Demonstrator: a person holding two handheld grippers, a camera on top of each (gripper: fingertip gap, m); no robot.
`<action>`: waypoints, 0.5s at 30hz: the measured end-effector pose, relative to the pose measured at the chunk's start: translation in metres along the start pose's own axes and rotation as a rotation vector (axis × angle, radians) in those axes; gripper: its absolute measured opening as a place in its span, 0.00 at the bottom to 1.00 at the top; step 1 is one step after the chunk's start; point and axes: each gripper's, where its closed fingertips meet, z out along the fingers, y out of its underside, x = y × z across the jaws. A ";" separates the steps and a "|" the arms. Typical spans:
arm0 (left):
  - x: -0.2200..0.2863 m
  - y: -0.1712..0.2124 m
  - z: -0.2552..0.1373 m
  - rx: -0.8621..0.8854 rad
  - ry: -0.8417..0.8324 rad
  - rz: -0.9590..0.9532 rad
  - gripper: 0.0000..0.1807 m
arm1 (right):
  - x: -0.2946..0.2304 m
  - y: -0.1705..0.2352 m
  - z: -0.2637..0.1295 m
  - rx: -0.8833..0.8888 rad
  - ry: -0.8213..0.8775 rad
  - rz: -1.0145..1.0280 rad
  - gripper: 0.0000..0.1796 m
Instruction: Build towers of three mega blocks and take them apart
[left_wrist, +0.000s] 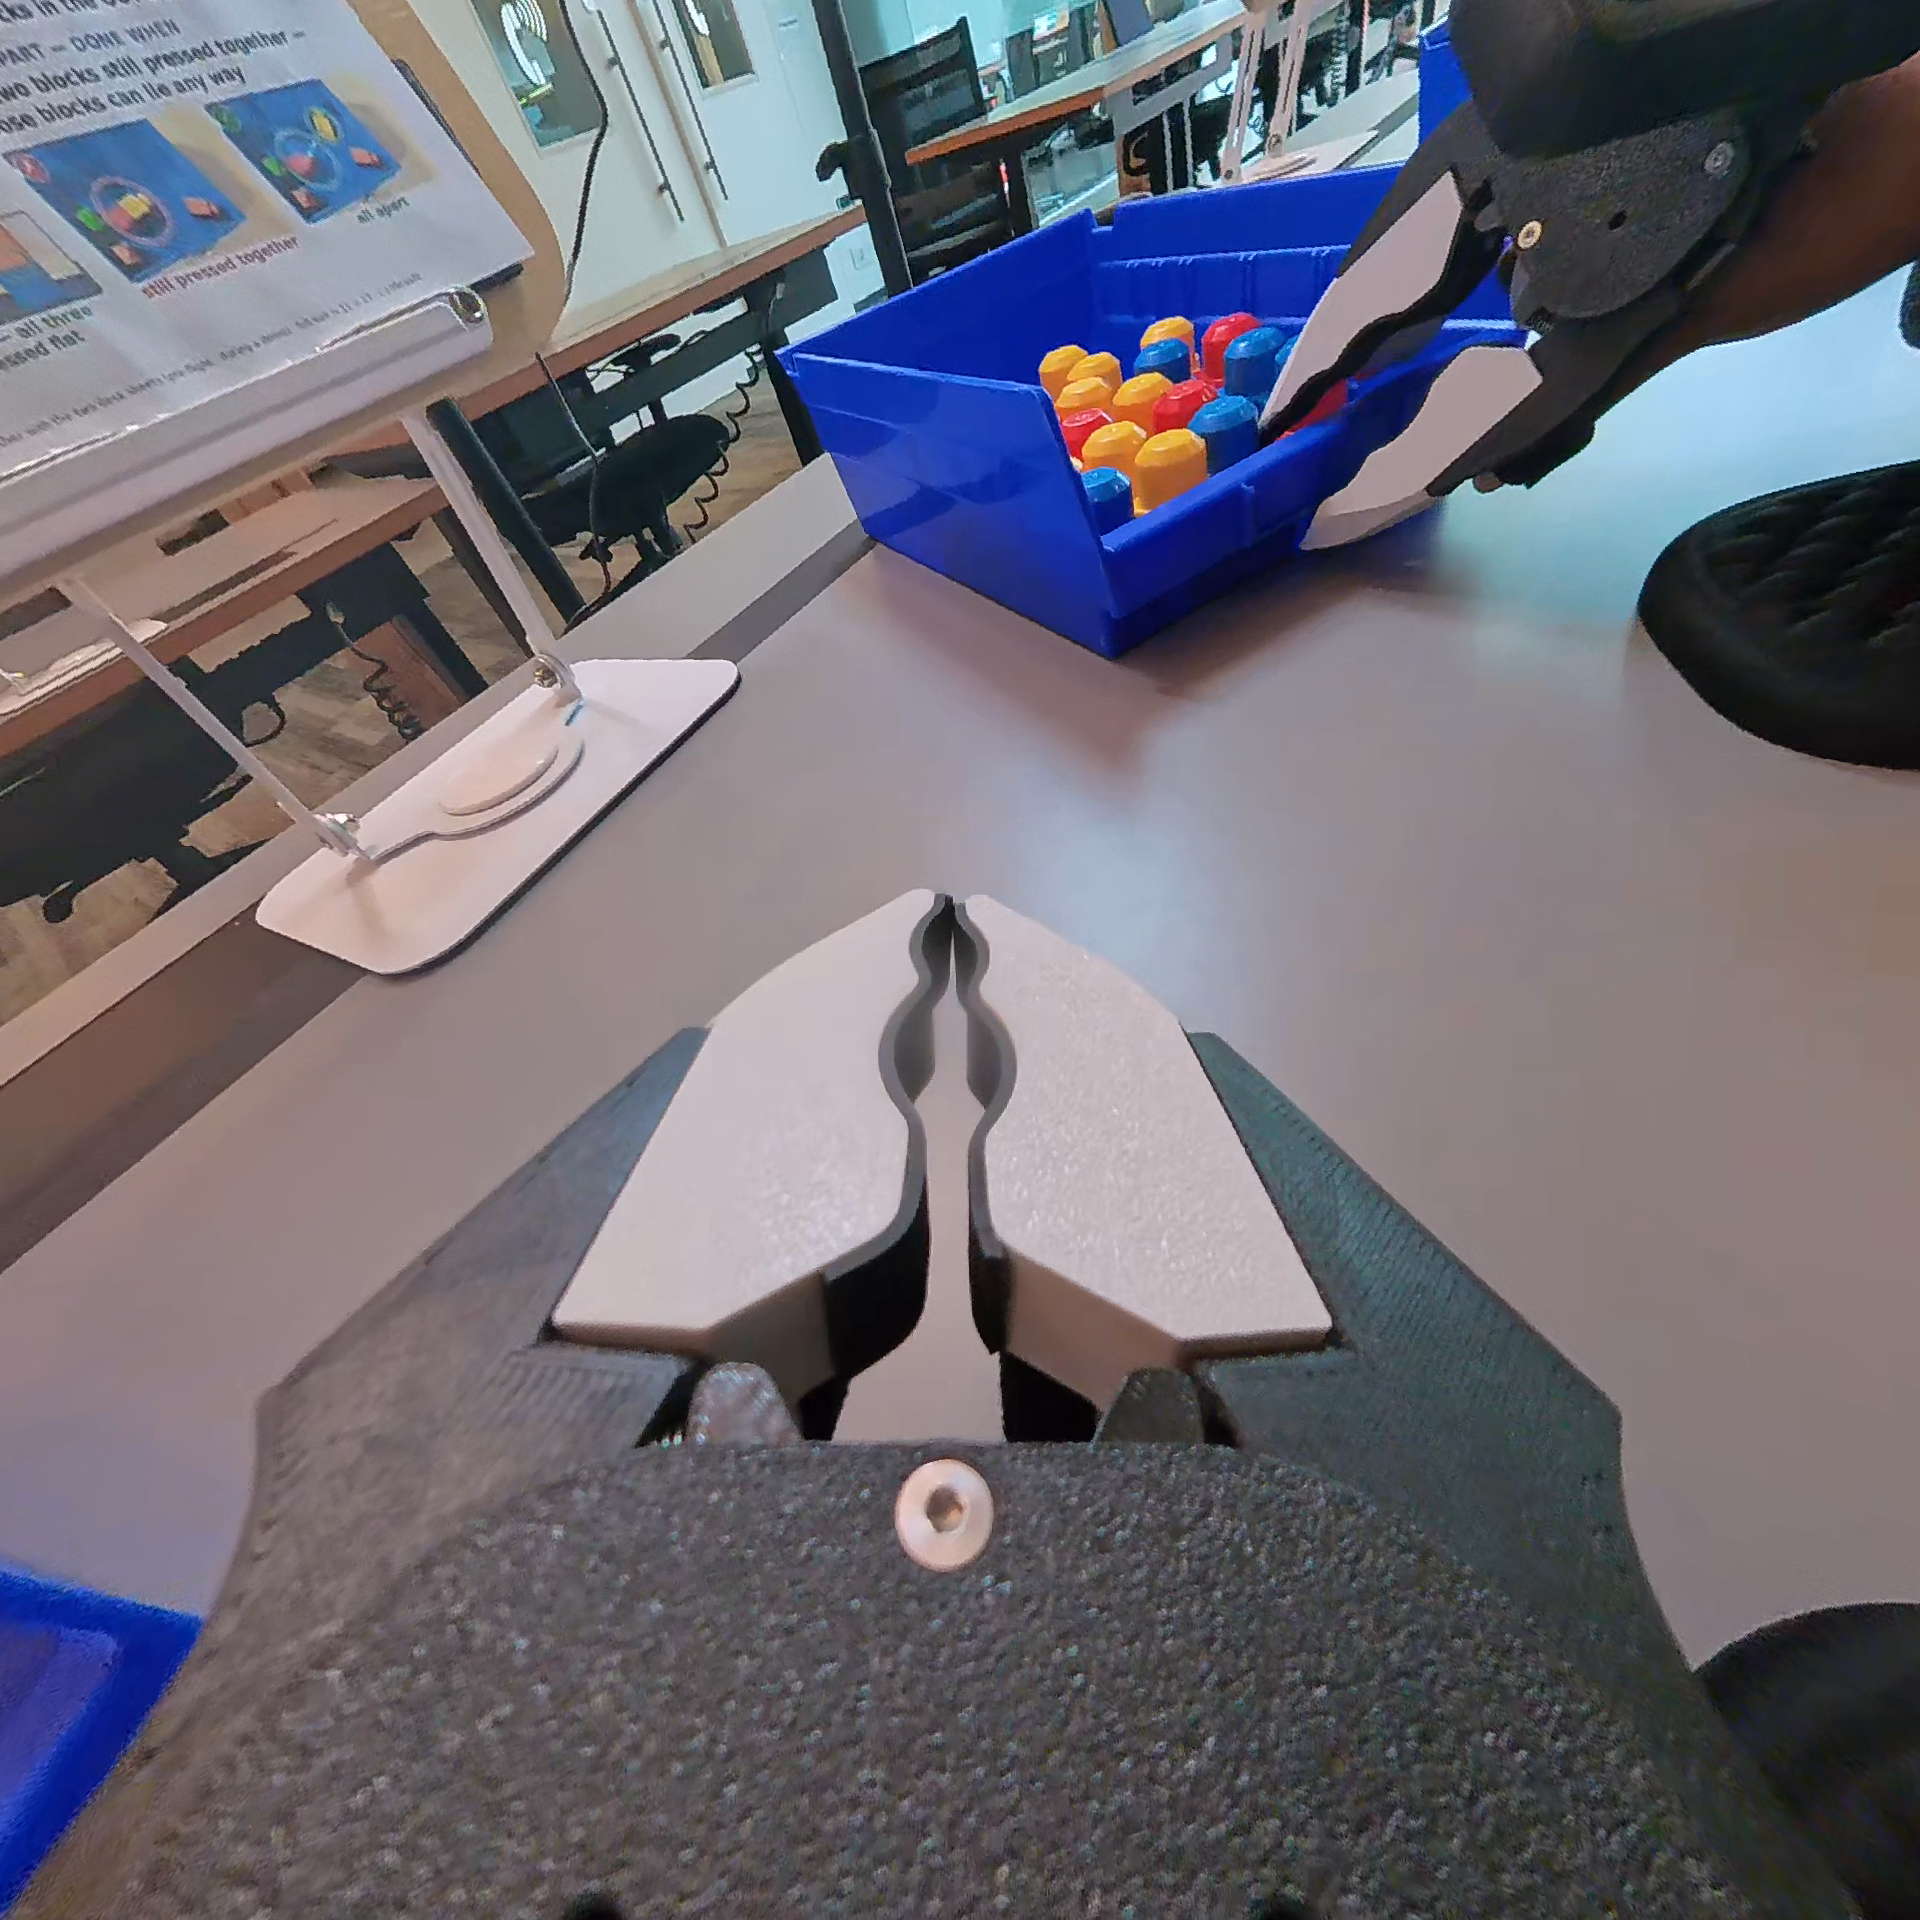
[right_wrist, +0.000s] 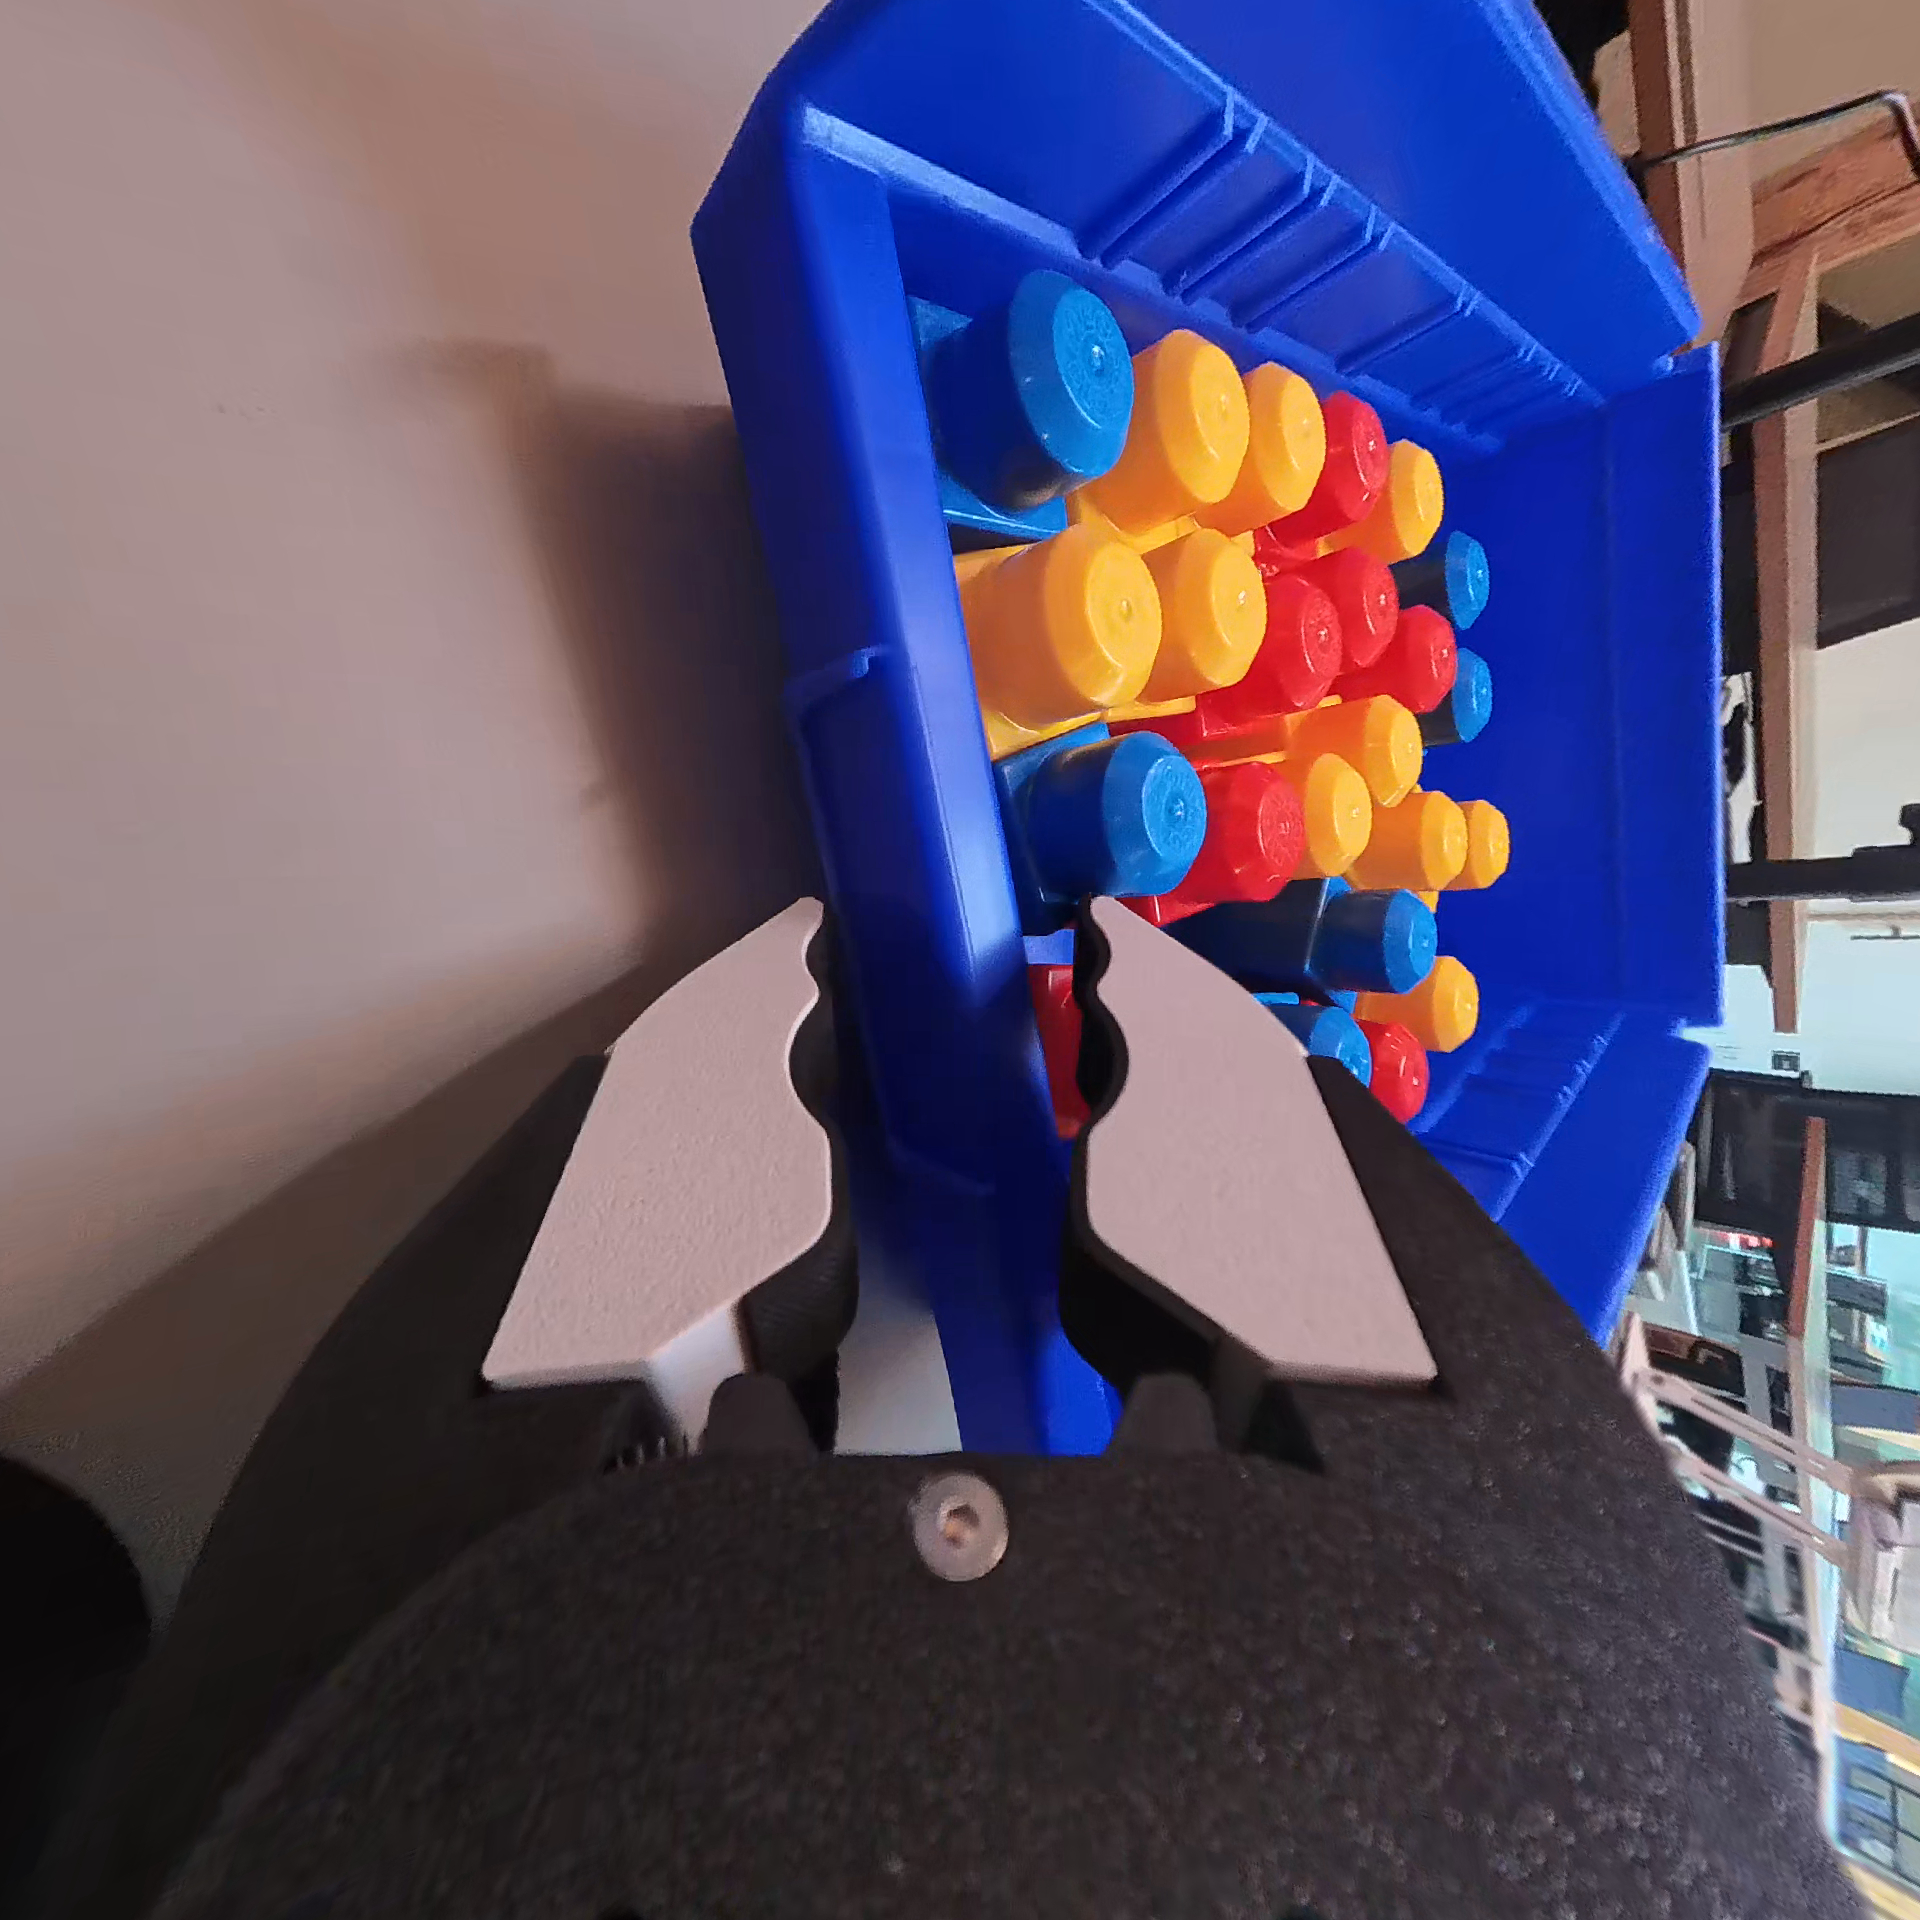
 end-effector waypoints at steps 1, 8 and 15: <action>-0.001 0.000 0.000 0.000 -0.004 -0.003 0.00 | 0.002 0.000 0.002 0.001 0.007 -0.008 0.24; -0.046 -0.016 -0.032 0.001 -0.212 0.016 0.00 | 0.018 -0.001 0.016 0.053 0.077 -0.030 0.22; -0.176 -0.032 -0.237 0.141 -1.054 -0.086 0.18 | 0.023 -0.041 -0.041 0.380 0.024 0.226 0.25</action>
